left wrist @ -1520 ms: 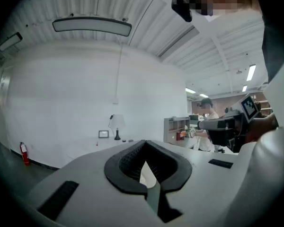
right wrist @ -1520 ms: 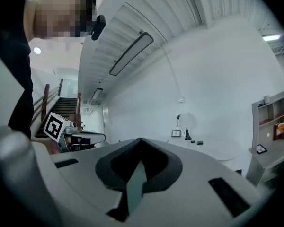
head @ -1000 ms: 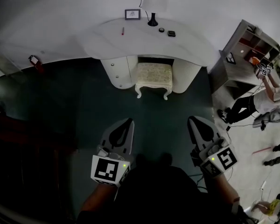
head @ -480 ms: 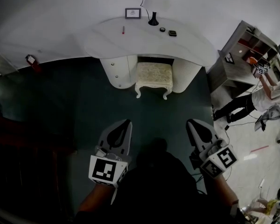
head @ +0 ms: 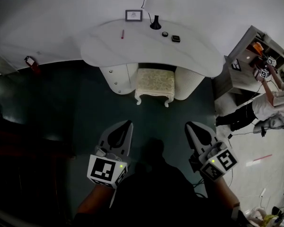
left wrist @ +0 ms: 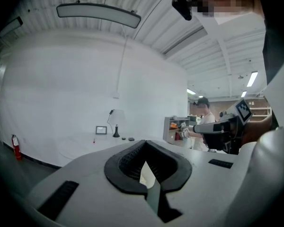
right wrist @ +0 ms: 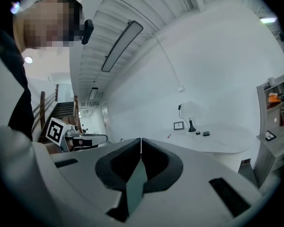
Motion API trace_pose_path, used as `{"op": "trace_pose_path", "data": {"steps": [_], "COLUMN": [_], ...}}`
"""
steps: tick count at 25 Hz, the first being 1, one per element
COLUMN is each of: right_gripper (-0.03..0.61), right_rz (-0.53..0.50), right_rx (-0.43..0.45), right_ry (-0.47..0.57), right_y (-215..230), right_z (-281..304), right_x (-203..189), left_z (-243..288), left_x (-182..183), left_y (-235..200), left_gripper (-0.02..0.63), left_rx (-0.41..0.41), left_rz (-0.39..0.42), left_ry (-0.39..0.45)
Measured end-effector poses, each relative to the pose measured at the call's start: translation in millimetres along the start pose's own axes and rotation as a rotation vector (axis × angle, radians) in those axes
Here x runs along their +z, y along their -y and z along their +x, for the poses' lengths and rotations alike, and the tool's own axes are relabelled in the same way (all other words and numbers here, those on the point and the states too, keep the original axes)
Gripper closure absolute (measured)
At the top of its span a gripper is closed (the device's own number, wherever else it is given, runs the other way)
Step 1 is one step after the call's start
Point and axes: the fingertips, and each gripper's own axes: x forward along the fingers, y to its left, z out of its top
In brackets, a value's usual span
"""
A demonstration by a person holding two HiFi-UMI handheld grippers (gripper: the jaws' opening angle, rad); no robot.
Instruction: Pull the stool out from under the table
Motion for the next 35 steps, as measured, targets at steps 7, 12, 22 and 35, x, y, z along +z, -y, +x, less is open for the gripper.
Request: {"op": "trace_pose_path", "data": {"steps": [7,12,22,35], "right_gripper": [0.561,0.561,0.56,0.56], "right_rz": [-0.02,-0.014,0.034,0.04], "right_rx": [0.034,0.058,0.07,-0.006], "right_ry": [-0.051,-0.071,-0.139,-0.199], "right_y": [69.6,110.2,147.9,169.4], "right_z": [42.9,66.4,119.5,223.2], "right_x": [7.7,10.1,3.5,-0.5], "left_z": [73.5,110.8,166.7,229.5], "left_x": [19.2,23.7,21.4,11.7], "left_y": [-19.4,-31.3,-62.1,-155.8], "left_gripper": [0.603,0.603,0.603,0.603], "left_rx": [0.02,0.058,0.046,-0.019], "left_rz": [0.01,0.012,-0.035,-0.062], "left_ry": [-0.016,-0.03,-0.068,-0.039]}}
